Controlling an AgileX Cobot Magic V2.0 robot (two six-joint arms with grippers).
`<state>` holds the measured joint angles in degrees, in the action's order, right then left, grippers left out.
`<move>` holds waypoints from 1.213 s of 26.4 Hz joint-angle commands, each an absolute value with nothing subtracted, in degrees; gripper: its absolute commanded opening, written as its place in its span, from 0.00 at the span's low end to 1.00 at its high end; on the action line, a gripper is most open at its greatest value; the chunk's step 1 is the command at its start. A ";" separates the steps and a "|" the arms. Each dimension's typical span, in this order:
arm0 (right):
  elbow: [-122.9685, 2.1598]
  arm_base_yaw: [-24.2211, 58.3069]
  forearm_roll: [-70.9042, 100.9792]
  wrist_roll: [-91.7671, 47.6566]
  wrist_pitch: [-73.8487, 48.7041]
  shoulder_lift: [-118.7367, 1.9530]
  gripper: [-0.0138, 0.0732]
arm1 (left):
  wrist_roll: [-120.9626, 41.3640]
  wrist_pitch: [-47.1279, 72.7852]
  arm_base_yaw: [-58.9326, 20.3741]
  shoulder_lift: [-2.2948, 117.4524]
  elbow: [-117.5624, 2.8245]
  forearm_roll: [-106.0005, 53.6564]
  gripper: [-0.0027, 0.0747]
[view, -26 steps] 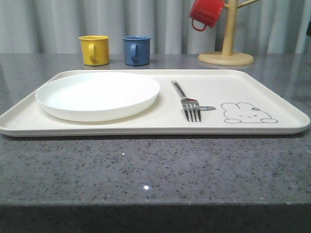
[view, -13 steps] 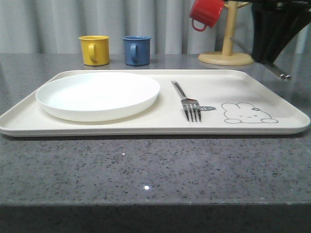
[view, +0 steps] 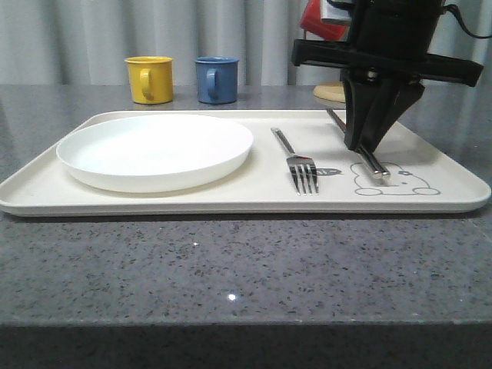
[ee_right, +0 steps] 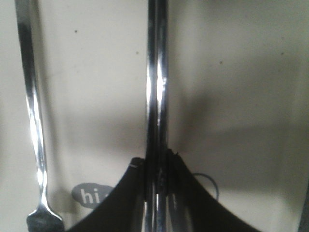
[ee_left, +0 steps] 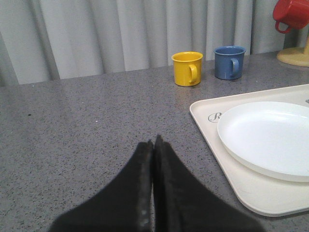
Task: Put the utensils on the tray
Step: 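Grasp the chopsticks and place them on the tray beside the fork, then move the right gripper to the spoon on the table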
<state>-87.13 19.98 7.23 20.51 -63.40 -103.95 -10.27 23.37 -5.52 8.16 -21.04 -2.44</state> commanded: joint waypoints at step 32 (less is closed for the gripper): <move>-98.32 -3.88 2.52 0.34 -76.46 -96.20 0.58 | -9.58 18.68 -5.42 8.76 -22.61 -3.10 0.01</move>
